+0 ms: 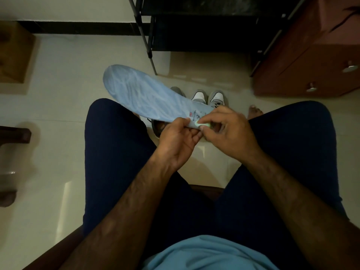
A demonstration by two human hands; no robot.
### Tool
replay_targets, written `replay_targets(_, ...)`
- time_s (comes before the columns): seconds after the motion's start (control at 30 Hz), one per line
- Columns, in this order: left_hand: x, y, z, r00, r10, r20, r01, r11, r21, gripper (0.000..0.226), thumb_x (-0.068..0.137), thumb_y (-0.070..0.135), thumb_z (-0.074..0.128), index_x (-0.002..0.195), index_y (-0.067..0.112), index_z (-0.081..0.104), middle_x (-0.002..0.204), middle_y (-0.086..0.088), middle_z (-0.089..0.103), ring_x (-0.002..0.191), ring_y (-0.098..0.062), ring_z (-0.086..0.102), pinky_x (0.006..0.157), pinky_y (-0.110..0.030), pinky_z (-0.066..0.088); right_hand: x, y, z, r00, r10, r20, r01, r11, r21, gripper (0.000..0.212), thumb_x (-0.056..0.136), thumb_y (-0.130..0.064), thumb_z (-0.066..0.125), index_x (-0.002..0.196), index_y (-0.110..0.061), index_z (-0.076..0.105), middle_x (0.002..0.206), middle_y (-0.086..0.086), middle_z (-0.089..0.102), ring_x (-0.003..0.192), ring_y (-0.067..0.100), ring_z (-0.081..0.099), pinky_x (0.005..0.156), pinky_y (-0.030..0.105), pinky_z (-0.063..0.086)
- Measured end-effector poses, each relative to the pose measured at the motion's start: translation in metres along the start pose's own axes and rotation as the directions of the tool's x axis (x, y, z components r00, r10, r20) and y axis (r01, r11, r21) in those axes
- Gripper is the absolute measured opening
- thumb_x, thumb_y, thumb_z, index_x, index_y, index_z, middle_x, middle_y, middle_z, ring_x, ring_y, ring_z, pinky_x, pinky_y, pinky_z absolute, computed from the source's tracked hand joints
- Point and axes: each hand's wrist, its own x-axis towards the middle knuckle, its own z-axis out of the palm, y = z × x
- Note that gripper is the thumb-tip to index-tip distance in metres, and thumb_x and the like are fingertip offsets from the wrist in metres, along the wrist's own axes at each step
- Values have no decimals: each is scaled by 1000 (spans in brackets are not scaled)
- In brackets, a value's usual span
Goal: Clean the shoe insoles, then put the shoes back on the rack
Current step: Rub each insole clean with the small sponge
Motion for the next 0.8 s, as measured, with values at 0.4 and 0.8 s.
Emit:
replay_targets(0.4,0,0,-1,999,19,-28,-20,1000,-20,40,105,6,37,142,-7,43,139,-27,60,130,-35,60,113,-42,47,4,10,-8,995,99,-16,-100,993,-56,18,83,-27,75,101,-29,79,97,-5,62,85,13,61,73,44,57)
replay_targets(0.8,-3,1,2,999,18,-31,-18,1000,9,34,104,5,37,133,-5,51,135,-25,64,127,-35,62,112,-41,47,2,6,-5,997,68,25,-68,998,-19,18,84,-26,77,101,-30,80,95,-4,64,85,13,62,74,40,56)
